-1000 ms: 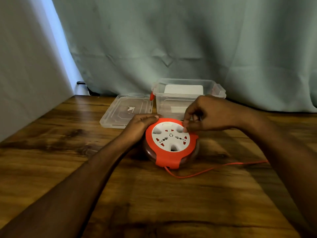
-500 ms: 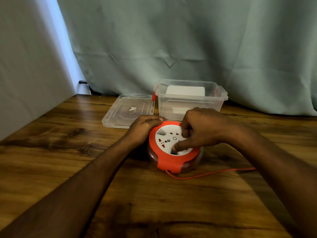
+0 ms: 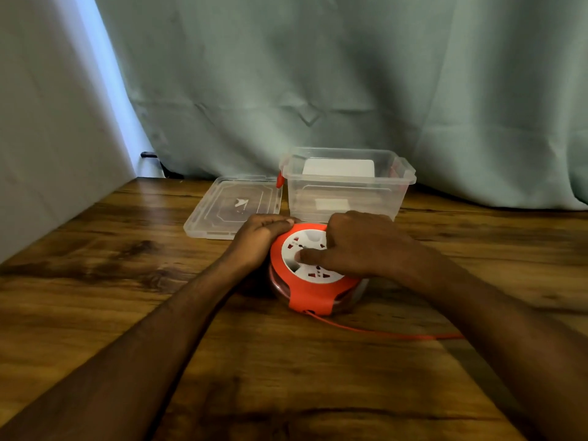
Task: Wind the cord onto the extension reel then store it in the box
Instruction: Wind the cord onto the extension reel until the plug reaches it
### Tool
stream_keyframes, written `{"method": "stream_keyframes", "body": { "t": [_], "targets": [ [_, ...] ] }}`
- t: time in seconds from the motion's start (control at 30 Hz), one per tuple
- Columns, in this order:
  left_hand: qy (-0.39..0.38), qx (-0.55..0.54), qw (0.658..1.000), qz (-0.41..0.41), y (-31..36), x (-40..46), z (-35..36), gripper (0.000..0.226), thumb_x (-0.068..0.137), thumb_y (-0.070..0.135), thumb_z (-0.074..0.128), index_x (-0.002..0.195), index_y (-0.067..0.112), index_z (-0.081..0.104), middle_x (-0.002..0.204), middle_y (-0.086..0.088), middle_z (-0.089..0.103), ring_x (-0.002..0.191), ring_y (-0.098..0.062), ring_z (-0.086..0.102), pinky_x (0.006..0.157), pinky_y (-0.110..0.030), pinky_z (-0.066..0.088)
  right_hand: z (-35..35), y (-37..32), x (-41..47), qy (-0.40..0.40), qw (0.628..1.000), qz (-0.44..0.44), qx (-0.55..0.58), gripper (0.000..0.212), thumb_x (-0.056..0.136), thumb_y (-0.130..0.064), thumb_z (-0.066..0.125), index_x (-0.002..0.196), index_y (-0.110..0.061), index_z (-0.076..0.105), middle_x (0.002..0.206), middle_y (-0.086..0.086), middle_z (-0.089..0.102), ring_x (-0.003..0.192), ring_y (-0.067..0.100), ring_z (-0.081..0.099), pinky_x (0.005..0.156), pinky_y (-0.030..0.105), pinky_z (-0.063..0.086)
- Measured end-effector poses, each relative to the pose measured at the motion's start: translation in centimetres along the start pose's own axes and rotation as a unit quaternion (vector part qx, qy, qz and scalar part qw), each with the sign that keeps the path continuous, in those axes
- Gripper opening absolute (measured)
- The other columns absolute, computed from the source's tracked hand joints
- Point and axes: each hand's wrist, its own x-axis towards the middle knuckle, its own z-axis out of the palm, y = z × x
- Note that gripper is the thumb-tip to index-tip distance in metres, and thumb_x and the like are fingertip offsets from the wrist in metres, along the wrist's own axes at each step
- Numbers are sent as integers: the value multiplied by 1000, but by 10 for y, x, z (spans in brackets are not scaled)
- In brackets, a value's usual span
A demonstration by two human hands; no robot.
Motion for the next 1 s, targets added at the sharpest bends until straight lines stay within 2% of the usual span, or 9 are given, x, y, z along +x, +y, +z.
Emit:
{"method": "stream_keyframes", "body": {
  "t": [0.13,0.2,0.27,0.47,0.57,0.73,0.83,0.93,1.0],
  "targets": [
    [-18,-10,1000,5,0,-1,2,28,105,18,53,100,16,81,94,-16,81,89,-34,78,89,-50,62,-23,24,6,-53,993,-86,54,19,87,-46,78,101,-32,73,91,-12,70,86,12,69,70,33,59],
    [-31,-16,999,7,0,-2,3,32,104,17,53,93,21,82,92,-16,81,84,-29,78,84,-45,62,-30,35,6,-103,985,-106,92,45,82,-35,85,122,-42,67,100,-9,72,87,11,71,72,36,63],
    [-47,-14,999,7,1,-3,3,31,105,17,52,96,21,82,93,-15,81,81,-24,78,78,-39,63,-32,39,5,-127,981,-112,93,59,77,-37,89,130,-44,62,99,-13,69,84,7,70,72,32,62],
    [-59,-17,998,5,1,-3,2,28,106,19,52,108,13,79,91,-12,82,77,-20,78,68,-28,61,-33,42,5,-118,983,-124,74,60,74,-52,87,130,-42,68,105,-24,66,81,-10,60,69,15,51],
    [-57,-18,998,7,0,-3,2,28,106,20,52,115,9,77,97,-13,82,84,-24,79,72,-31,62,-31,41,3,-93,987,-117,63,61,68,-61,87,123,-41,71,109,-23,65,87,-3,62,73,22,56],
    [-47,-39,998,13,0,-3,2,28,104,19,54,117,7,77,103,-18,81,96,-36,78,86,-43,63,-20,29,1,-73,993,-86,21,47,66,-71,82,87,-31,68,87,-18,59,82,6,57,59,24,40],
    [-46,-28,999,7,1,-3,3,28,104,20,54,116,9,77,103,-16,81,96,-35,78,87,-43,63,-14,23,1,-56,994,-99,-2,51,69,-75,76,69,-26,61,74,-12,62,73,8,58,56,24,37],
    [-47,-25,999,7,1,-2,1,27,105,20,54,113,11,78,102,-16,81,96,-37,77,87,-45,62,-9,17,2,-38,992,-114,-27,56,76,-78,68,63,-25,55,65,-12,57,64,8,57,55,22,35],
    [-47,-28,998,9,0,-2,1,27,104,20,54,111,10,78,101,-17,81,96,-40,77,88,-47,62,-6,13,1,-25,992,-116,-42,55,80,-81,59,70,-27,59,75,-12,60,68,7,59,56,20,37]
  ]
}}
